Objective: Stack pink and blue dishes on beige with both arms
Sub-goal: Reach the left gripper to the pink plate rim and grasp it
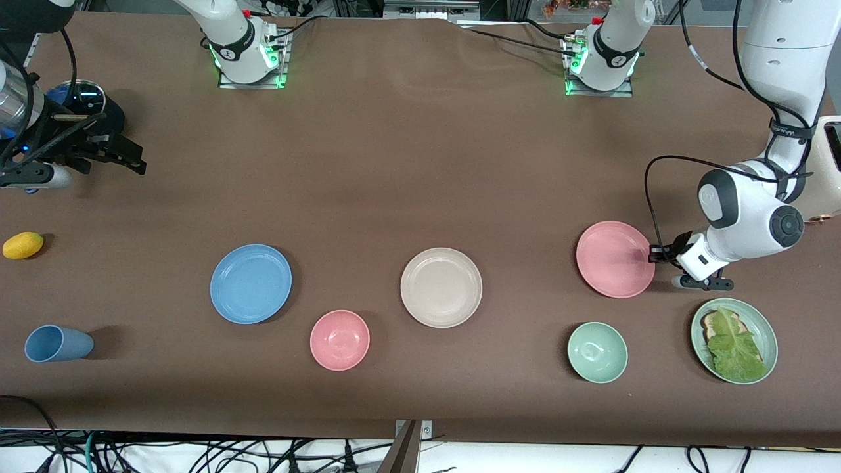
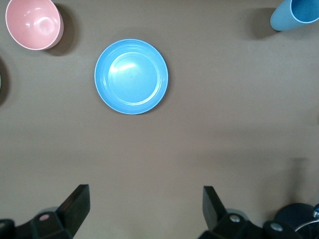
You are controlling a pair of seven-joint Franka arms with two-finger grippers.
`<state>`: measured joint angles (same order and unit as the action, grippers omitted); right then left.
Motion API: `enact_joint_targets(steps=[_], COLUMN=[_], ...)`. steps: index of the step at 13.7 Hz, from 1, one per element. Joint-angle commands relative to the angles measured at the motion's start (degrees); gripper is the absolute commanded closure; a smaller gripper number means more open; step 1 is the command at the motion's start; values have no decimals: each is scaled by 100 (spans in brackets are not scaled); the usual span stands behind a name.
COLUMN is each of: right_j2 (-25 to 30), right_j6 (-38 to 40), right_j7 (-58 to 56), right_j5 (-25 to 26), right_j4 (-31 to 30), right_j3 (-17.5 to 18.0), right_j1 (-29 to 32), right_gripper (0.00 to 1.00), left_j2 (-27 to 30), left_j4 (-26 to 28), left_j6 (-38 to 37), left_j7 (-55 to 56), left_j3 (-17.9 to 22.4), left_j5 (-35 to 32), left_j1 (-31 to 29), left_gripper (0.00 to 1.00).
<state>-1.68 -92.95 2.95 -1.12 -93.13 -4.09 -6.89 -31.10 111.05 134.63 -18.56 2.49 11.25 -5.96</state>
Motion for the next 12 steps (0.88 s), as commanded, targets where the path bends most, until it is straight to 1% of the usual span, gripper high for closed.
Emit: enact_joint_targets(steps=[1, 4, 5, 7, 11, 12], right_j2=[-51, -122, -148, -218, -280, -411], right_j6=[-39, -65, -65, -83, -83, -118], right_j7=[4, -92, -319, -855, -945, -945], right_j5=[68, 95, 104, 296, 227, 218], right_j4=[5, 6, 6, -12, -3, -3], right_j3=[23, 31, 23, 31, -21, -21], right_j1=[30, 12, 21, 21, 65, 56], right_gripper=[0, 0, 0, 0, 0, 0], left_j2=[34, 34, 69, 148, 385, 403], left_j4=[48, 31, 4, -197, -522, -610], left_j6=[-33, -51, -94, -558, -1420, -1570], left_j7=[-210, -386, -342, -280, -9, 71], left_j3=[-11, -20, -20, -20, -55, -64], left_j5=[105, 114, 114, 149, 158, 158], left_j1=[-37, -46, -46, -28, 42, 42], left_gripper=[100, 100, 100, 100, 100, 100])
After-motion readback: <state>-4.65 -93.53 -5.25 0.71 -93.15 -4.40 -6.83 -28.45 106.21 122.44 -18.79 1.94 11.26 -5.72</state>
